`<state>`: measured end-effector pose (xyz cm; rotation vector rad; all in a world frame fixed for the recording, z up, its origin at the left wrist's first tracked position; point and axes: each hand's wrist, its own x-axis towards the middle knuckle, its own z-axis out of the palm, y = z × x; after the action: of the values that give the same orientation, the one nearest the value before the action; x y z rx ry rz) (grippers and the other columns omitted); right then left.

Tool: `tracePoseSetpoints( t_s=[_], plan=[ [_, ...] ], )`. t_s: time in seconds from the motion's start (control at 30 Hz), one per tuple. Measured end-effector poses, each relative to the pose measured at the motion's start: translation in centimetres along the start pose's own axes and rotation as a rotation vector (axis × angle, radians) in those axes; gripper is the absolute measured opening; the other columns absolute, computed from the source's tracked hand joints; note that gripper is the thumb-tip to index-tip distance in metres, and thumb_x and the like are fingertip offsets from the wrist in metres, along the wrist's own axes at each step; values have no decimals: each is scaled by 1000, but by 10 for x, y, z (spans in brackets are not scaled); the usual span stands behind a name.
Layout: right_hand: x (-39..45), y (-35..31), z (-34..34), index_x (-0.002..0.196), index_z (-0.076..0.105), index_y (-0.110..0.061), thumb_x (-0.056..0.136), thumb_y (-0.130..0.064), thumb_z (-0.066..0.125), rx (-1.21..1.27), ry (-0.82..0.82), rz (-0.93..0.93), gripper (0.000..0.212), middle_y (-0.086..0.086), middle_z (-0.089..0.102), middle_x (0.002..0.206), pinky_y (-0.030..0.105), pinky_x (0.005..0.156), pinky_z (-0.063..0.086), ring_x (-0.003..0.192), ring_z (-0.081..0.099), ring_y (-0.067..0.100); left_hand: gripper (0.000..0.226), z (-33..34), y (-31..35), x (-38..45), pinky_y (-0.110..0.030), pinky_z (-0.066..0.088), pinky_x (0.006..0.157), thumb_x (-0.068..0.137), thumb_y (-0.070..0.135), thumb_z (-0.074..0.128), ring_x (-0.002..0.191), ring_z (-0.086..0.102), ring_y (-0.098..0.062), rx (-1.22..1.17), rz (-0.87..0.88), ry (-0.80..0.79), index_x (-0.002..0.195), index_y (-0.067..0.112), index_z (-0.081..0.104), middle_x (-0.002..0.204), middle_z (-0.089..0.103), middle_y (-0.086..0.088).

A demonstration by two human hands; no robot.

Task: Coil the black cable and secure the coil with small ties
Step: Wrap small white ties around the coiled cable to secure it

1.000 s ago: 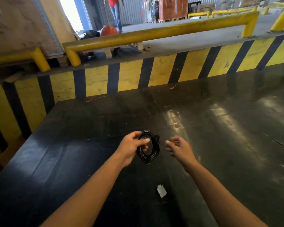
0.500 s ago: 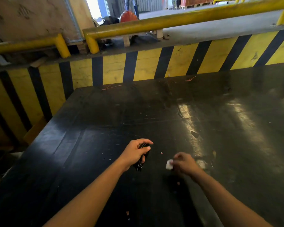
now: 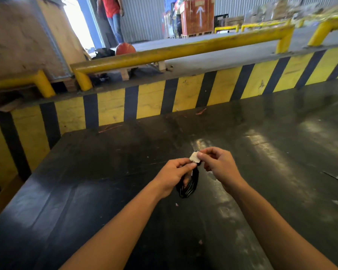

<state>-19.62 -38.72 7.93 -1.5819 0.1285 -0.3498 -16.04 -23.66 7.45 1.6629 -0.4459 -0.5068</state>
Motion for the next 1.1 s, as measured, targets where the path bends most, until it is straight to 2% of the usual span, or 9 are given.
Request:
tracePoseSetpoints(
  t_s=[0.2, 0.33, 0.43, 0.63, 0.77, 0.83, 0.9, 1.0, 1.1],
  plan=[
    [0, 0, -5, 80, 68, -10, 82, -14, 69, -57, 58, -71, 4, 2, 62, 61, 20, 50, 44, 47, 52, 4, 22, 8, 5, 7, -22, 40, 53, 94, 20, 54, 49, 45, -11, 18, 26, -9, 100, 0, 63, 65, 50, -2],
    [-1, -4, -10, 82, 73, -13, 85, -33, 63, -372, 10, -100, 22, -3, 67, 70, 29, 64, 45, 63, 57, 7, 19, 6, 9, 5, -27, 41, 57, 94, 22, 55, 46, 46, -8, 206, 82, 16, 87, 8, 65, 54, 50, 4],
    [-2, -10, -12, 80, 73, -18, 84, -45, 60, -526, -101, -109, 29, -3, 71, 76, 29, 66, 48, 72, 62, 9, 18, 4, 14, 5, -20, 40, 51, 94, 20, 54, 45, 45, -5, 321, 115, -19, 96, 7, 67, 53, 50, 4],
    [3, -4, -11, 69, 63, -24, 90, -27, 56, -641, -144, -124, 22, -12, 56, 61, 23, 56, 37, 63, 53, 8, 16, 2, 10, 7, -21, 42, 54, 93, 19, 57, 46, 47, -4, 425, 94, -60, 93, 8, 68, 57, 51, 3],
    [12, 6, -14, 84, 66, -4, 94, -20, 48, -582, 45, -44, 26, 6, 66, 73, 32, 63, 41, 67, 56, 20, 14, 2, 14, 9, -21, 43, 55, 93, 17, 56, 43, 45, -4, 299, 85, -47, 82, 10, 62, 47, 49, 9],
    [17, 6, -22, 91, 63, 0, 95, -19, 45, -442, 136, 30, 27, 13, 69, 76, 35, 63, 46, 63, 60, 20, 14, 0, 19, 9, -18, 43, 55, 93, 17, 56, 43, 44, -4, 257, 84, -55, 80, 11, 61, 47, 50, 10],
    [17, 2, -24, 93, 58, 4, 97, -14, 42, -193, 108, 84, 24, 11, 68, 74, 29, 55, 52, 52, 62, 13, 14, -2, 25, 7, -17, 42, 56, 93, 16, 55, 47, 45, -7, 213, 71, -91, 82, 11, 61, 57, 51, 3],
    [11, -8, -22, 98, 48, -6, 96, -4, 40, 44, 34, 63, 9, 8, 59, 73, 20, 48, 50, 44, 57, 9, 15, -5, 32, 7, -20, 40, 54, 94, 14, 52, 50, 44, -9, 80, 24, -134, 81, 13, 60, 66, 53, 1],
    [10, -16, -27, 100, 56, -16, 93, 3, 35, 6, -54, 67, 28, 10, 58, 85, 27, 51, 48, 49, 52, 13, 18, -8, 42, 11, -21, 39, 52, 95, 14, 50, 49, 44, -9, 37, -17, -124, 80, 13, 60, 67, 54, 1]
  ],
)
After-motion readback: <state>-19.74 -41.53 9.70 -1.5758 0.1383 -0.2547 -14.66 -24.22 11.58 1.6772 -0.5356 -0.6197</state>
